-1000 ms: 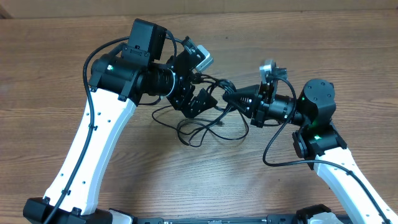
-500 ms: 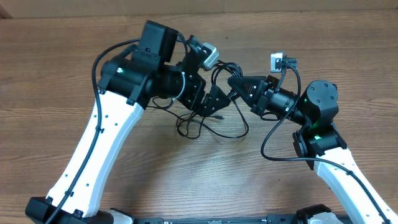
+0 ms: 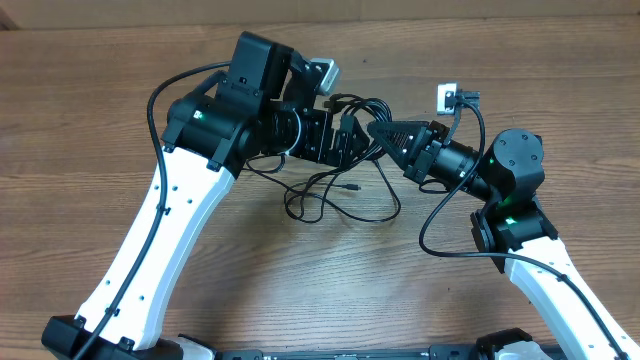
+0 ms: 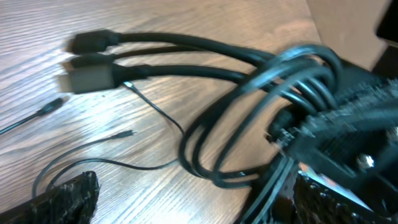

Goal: Untangle cables

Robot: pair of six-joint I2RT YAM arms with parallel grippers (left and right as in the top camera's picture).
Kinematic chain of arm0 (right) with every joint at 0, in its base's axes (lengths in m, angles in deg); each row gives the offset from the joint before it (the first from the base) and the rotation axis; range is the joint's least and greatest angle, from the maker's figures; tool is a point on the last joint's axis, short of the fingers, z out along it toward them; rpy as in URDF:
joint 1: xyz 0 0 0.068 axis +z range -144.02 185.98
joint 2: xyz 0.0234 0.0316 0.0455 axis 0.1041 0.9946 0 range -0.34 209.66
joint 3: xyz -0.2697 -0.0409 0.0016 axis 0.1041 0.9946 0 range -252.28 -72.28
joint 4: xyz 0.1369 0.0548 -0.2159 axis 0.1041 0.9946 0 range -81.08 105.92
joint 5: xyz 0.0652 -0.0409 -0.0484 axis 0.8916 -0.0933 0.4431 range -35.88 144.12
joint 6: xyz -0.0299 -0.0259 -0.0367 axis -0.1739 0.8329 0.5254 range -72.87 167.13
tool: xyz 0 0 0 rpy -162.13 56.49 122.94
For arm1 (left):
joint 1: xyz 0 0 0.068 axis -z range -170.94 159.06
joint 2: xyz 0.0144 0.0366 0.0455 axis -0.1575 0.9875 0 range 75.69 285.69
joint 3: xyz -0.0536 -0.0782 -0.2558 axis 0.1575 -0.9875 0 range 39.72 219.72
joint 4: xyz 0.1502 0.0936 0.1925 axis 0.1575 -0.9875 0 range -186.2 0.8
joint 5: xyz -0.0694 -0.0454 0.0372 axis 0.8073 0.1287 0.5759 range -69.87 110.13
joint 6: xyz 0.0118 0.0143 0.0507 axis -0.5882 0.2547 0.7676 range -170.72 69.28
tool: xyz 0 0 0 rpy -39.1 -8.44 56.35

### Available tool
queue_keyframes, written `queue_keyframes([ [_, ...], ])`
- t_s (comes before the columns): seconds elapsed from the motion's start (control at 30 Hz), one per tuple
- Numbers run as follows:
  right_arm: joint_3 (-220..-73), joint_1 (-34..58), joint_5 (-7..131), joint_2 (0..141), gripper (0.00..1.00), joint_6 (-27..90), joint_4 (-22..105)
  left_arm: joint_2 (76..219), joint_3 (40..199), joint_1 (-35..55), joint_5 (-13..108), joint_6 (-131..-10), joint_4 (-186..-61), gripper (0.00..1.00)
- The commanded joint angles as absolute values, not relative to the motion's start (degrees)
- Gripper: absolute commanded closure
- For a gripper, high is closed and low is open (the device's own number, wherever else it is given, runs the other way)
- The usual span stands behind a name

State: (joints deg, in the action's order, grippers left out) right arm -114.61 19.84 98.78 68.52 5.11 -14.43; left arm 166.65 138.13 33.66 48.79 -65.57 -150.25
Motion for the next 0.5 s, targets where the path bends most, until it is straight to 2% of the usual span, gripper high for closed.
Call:
queue_keyframes([
  [0.0,-115.11,19.74,98.32,68.26,0.96,3.18,-15.64,166.34,139.25,33.24,44.05,-69.68,-149.66,0.0],
  [0.47,-115.11,19.76,102.24,68.26,0.96,-1.12,-20.42,166.34,139.25,33.99,42.19,-71.56,-148.46,0.0],
])
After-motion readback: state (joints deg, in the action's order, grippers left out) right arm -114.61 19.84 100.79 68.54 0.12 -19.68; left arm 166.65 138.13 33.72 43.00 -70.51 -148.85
